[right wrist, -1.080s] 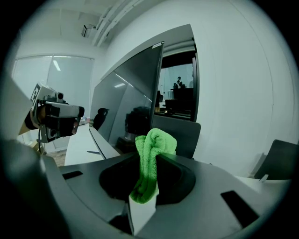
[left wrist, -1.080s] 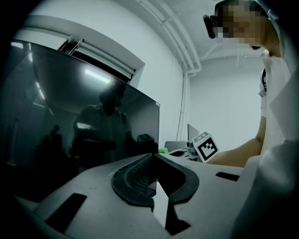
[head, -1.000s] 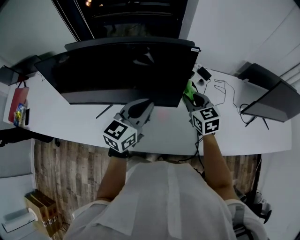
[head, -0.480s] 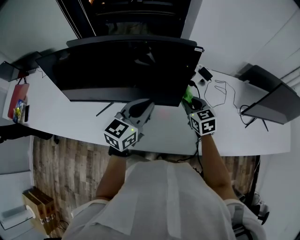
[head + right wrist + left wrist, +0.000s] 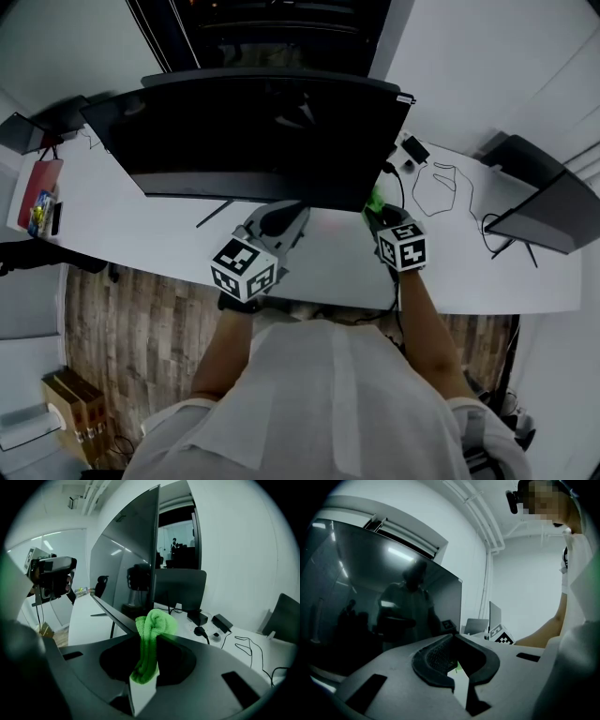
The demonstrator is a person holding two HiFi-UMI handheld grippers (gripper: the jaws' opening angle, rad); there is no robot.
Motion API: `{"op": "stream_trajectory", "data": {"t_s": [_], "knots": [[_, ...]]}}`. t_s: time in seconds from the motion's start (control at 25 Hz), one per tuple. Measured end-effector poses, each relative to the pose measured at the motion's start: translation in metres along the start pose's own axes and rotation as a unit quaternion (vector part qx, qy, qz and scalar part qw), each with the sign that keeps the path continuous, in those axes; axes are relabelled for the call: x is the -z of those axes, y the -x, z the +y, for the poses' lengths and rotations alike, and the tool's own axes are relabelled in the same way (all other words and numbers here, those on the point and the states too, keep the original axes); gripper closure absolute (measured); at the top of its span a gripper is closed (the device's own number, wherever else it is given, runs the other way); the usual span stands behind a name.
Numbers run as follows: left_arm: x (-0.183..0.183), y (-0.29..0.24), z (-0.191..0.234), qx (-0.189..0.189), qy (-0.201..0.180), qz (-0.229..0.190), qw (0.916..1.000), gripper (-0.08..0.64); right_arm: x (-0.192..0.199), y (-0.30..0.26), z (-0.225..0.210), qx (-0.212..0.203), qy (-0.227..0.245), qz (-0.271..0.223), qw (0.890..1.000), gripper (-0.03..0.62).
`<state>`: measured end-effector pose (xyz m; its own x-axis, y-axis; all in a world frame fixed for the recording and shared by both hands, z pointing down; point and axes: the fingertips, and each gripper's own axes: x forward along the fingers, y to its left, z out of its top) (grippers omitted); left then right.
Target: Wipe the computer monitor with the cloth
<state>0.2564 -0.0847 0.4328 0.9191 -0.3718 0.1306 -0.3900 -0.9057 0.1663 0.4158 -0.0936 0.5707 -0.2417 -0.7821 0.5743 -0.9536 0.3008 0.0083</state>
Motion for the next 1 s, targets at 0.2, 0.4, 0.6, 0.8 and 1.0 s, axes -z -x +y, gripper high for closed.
{"op": "stream_trajectory", "data": {"t_s": [0.2, 0.4, 0.6, 0.8, 1.0], "knots": [[0.003, 0.006, 0.000, -0.006, 0.002, 0.002, 1.0000, 0.538, 0.012, -0.005, 0.003, -0.004, -0.019, 0.014, 1.000, 0.522], [0.006, 0.013, -0.003, -0.011, 0.002, 0.004, 0.9999, 0.538, 0.026, -0.006, 0.008, -0.009, -0.043, 0.031, 0.999, 0.522], [0.009, 0.019, -0.003, -0.017, 0.004, 0.006, 0.9998, 0.538, 0.032, -0.006, 0.011, -0.015, -0.066, 0.033, 0.997, 0.522], [0.014, 0.022, -0.005, -0.018, 0.009, 0.012, 0.9997, 0.538, 0.038, -0.006, 0.018, -0.027, -0.084, 0.038, 0.995, 0.522], [0.018, 0.023, -0.007, -0.019, 0.010, 0.014, 0.9997, 0.538, 0.039, -0.007, 0.020, -0.032, -0.099, 0.036, 0.994, 0.522]]}}
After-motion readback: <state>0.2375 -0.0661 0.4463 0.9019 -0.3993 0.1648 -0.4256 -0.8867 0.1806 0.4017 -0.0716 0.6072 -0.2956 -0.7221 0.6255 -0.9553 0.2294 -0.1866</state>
